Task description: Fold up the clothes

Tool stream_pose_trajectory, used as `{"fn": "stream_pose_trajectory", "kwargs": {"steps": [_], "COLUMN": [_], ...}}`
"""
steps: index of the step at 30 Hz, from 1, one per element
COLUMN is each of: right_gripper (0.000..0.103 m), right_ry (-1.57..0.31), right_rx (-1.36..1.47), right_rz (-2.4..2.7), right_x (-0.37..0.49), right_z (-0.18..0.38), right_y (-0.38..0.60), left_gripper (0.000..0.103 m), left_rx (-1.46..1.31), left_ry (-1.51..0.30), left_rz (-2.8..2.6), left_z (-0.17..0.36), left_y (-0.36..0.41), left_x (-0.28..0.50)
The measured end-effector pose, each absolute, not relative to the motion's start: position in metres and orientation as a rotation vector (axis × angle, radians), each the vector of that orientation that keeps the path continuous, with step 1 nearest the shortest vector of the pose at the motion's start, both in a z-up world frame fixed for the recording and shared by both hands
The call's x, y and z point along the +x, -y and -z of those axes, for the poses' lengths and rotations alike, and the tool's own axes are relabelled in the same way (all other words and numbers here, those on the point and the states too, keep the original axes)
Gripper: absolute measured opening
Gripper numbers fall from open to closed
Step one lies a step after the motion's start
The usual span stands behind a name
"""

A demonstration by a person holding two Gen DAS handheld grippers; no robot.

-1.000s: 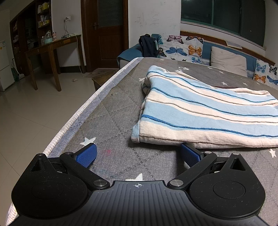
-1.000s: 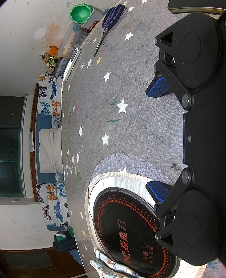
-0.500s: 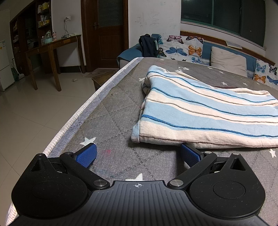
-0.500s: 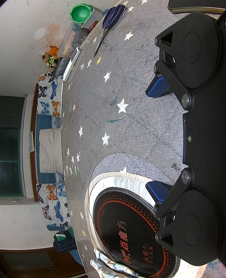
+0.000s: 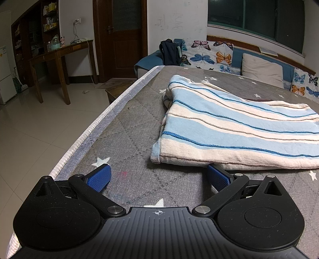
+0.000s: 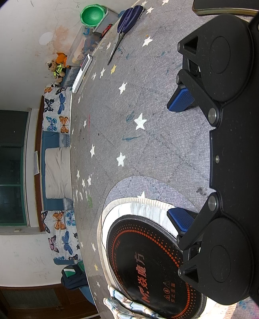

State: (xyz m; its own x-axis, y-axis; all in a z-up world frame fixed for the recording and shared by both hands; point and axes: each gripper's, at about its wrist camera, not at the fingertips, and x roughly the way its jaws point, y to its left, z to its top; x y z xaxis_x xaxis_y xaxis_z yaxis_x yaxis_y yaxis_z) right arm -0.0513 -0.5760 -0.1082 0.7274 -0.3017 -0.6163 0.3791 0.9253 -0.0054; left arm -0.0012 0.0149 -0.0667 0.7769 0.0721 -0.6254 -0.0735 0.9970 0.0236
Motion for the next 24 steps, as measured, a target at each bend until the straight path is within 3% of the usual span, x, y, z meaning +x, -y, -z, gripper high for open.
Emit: {"fn": "stream_pose_trajectory", "kwargs": {"steps": [24], "right_gripper": [0.103], "right_ry": [-0.656], "right_rx": [0.092], "right_rz": [0.391], "right_x": [-0.05], "right_z": [0.1075], "right_y": [0.5679], "left_gripper": [0.103], "left_rx": [-0.002], "left_ry": [-0.676], "left_rz": [-0.079], "left_z": [0.0664], "left_y": [-0.015], "left_x": [-0.0012]}}
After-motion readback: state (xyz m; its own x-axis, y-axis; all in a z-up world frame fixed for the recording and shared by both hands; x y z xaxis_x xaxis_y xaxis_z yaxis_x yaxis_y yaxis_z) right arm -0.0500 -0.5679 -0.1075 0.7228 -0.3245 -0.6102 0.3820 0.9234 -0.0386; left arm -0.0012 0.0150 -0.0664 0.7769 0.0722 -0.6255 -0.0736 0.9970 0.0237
